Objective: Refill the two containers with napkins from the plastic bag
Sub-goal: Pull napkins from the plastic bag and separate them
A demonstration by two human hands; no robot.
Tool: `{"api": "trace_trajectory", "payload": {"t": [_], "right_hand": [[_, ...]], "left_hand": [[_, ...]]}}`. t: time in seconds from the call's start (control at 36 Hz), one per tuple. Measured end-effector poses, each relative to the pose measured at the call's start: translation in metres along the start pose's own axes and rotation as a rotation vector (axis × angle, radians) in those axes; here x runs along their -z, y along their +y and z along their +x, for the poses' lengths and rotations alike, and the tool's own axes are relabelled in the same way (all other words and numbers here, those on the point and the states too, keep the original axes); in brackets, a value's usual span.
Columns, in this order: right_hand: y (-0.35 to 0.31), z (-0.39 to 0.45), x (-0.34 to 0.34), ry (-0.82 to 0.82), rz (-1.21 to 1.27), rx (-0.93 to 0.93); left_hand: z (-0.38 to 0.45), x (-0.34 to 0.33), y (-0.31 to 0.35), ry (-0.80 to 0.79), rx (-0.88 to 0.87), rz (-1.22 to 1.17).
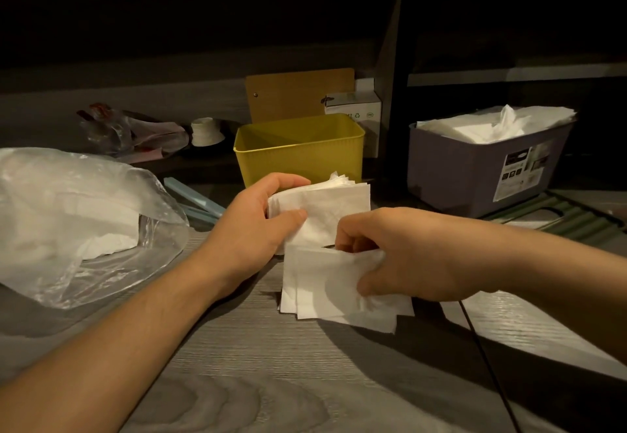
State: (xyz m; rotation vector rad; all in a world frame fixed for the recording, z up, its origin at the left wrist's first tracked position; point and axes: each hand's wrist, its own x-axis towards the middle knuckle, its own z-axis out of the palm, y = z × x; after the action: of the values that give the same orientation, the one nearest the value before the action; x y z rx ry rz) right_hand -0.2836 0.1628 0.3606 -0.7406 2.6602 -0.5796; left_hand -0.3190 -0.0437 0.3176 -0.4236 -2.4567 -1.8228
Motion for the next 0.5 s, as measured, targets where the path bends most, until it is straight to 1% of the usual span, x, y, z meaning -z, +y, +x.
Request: {"api": "trace_trajectory", "payload": {"t": [0.08,0.22,0.31,0.42,0.47,0.5], "right_hand": [[-0.001,-0.002,0.0,0.011,0.008,0.015],[0.001,-0.002,-0.001,0.069,-0.051,0.14],[0.007,0.004,0.004,0.249,-0.088,0.243],[0.02,0.01,0.008,0.549,0.01,0.37],[0.026,0.013,0.006,0.635,0.031,0.385],[0.028,0.015,0.005,0.653,0.04,0.381]], "left_hand": [[0.0,0.001,0.0,-0.009,-0.001,0.014],[-0.001,0.0,0.004,-0.03,-0.001,0.009],[-0.001,-0.001,0.007,-0.023,-0.009,0.034],[0.0,-0.001,0.009,-0.004,0.013,0.054],[-0.002,0.0,0.009,-0.041,0.053,-0.006],[-0.003,0.001,0.01,-0.065,0.066,-0.043]]}}
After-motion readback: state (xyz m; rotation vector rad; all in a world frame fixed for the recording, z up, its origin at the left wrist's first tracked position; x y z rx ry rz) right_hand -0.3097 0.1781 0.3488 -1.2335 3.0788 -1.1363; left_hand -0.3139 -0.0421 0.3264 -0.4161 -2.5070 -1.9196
